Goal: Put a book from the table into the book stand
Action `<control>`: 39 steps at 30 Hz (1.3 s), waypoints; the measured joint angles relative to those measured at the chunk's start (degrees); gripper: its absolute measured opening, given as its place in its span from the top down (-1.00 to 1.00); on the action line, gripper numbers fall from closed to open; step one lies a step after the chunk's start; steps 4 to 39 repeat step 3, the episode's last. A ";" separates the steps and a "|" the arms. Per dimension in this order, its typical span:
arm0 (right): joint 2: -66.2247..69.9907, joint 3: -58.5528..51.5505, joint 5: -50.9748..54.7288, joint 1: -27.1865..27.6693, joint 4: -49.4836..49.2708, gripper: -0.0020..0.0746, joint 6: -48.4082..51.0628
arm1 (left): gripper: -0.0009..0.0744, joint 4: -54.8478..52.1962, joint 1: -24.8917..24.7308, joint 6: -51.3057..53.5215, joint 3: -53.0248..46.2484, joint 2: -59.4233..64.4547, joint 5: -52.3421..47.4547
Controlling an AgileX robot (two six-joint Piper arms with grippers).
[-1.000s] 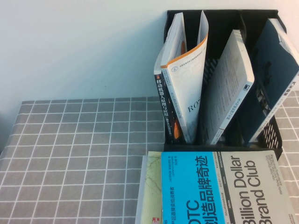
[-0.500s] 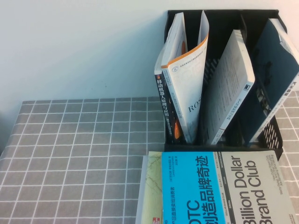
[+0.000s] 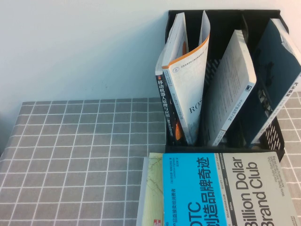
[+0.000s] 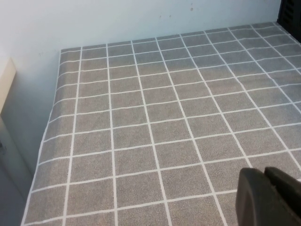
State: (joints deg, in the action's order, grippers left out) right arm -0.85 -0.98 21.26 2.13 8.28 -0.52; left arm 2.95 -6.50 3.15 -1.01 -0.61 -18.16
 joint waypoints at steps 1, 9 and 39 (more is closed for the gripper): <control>0.00 -0.02 -0.09 0.16 0.00 0.95 1.06 | 0.98 0.00 0.00 0.00 0.00 0.00 0.00; 0.00 -0.12 -0.22 0.40 -0.23 0.95 2.37 | 0.98 0.00 0.00 0.00 0.00 0.00 0.00; 0.00 -0.12 -0.22 0.40 -0.23 0.95 2.37 | 0.98 0.00 0.00 0.00 0.00 0.00 0.00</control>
